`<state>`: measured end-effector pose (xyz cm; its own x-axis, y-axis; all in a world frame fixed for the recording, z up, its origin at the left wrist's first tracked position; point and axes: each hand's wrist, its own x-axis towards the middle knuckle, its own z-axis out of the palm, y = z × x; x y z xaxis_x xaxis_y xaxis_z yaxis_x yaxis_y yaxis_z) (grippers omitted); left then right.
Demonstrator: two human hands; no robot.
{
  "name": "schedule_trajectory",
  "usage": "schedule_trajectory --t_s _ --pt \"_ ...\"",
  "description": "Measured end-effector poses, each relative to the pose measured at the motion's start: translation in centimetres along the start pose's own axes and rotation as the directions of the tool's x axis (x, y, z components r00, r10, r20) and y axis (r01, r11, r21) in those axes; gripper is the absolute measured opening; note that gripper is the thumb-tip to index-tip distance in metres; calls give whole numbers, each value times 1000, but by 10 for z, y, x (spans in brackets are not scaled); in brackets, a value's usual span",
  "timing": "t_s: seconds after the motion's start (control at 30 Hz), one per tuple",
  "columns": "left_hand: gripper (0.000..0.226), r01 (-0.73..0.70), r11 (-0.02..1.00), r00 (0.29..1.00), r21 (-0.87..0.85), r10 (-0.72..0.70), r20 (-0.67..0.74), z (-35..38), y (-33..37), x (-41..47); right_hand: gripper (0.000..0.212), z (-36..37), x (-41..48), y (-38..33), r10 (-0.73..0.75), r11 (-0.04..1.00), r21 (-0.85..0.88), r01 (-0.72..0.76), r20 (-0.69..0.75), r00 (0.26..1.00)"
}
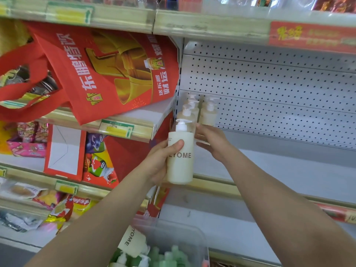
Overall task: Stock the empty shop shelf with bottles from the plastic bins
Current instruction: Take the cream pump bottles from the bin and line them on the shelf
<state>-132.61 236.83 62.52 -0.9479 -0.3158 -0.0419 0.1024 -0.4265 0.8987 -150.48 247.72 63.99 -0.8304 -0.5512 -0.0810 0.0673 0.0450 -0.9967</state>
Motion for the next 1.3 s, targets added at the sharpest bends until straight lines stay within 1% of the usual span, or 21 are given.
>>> schedule_trajectory --t_s 0.07,0.13,0.17,0.23,0.27,0.37,0.4,0.5,0.57,0.6,0.63,0.67,0.73,0.77,0.83,0.87,0.93,1.03,1.1,1.23,1.3 --pt "52 13 1000 1000 -25 -13 4 9 -2 2 47 -9 -23 -3 60 995 65 -70 136 989" --pt "53 23 999 1000 -24 -23 8 19 -5 5 46 -19 -43 -4 75 995 38 -88 262 962" --pt "49 23 1000 1000 -17 -23 11 23 -7 7 48 -22 -51 -4 72 997 16 -81 307 949" --pt "37 15 1000 1000 8 -15 18 31 -11 12 52 -29 -63 -4 64 998 -28 -58 339 938" --pt "36 13 1000 1000 26 -13 14 35 -13 14 54 -31 -67 -5 61 998 -50 -47 335 940" --pt "50 16 996 1000 84 -17 12 45 -16 21 58 -40 -71 -9 68 991 -127 -31 302 951" --pt "51 23 995 1000 99 -25 16 47 -18 24 59 -44 -71 -10 66 989 -149 -23 290 955" --pt "46 56 994 998 93 -59 30 54 -19 34 64 -53 -64 -14 47 985 -171 -3 255 966" --pt "41 42 994 999 98 -44 18 56 -16 43 64 -56 -56 -18 41 987 -160 -2 245 969" --pt "39 19 991 1000 136 -18 -6 56 -13 48 64 -57 -51 -21 33 988 -153 4 235 971" --pt "38 -10 982 998 187 20 -52 55 -10 53 63 -58 -45 -25 18 989 -149 15 219 976" --pt "38 -32 971 987 236 67 -143 52 -9 61 60 -60 -38 -29 2 988 -150 28 195 981" --pt "40 -61 955 917 292 169 -362 40 -8 76 53 -64 -23 -36 -31 988 -144 51 141 990" --pt "45 -73 952 883 297 201 -425 34 -9 83 50 -66 -14 -39 -45 989 -134 61 114 992" --pt "73 -55 951 859 305 201 -472 21 -13 98 45 -68 2 -42 -70 990 -115 77 67 995" --pt "83 -37 948 860 316 191 -472 17 -15 105 43 -68 9 -41 -80 990 -112 85 47 996" --pt "87 -45 939 868 340 205 -453 11 -18 117 43 -67 22 -37 -96 988 -121 97 19 995" --pt "82 -110 933 888 342 247 -389 5 -18 132 47 -66 37 -28 -96 985 -145 96 12 995" --pt "78 -126 927 898 354 259 -357 2 -18 140 50 -66 44 -23 -102 982 -157 103 15 995" --pt "62 -139 927 895 348 268 -356 5 -22 146 57 -66 53 -15 -111 975 -192 114 29 993" --pt "59 -149 929 895 340 273 -354 7 -25 148 59 -66 55 -11 -119 972 -199 124 34 992"
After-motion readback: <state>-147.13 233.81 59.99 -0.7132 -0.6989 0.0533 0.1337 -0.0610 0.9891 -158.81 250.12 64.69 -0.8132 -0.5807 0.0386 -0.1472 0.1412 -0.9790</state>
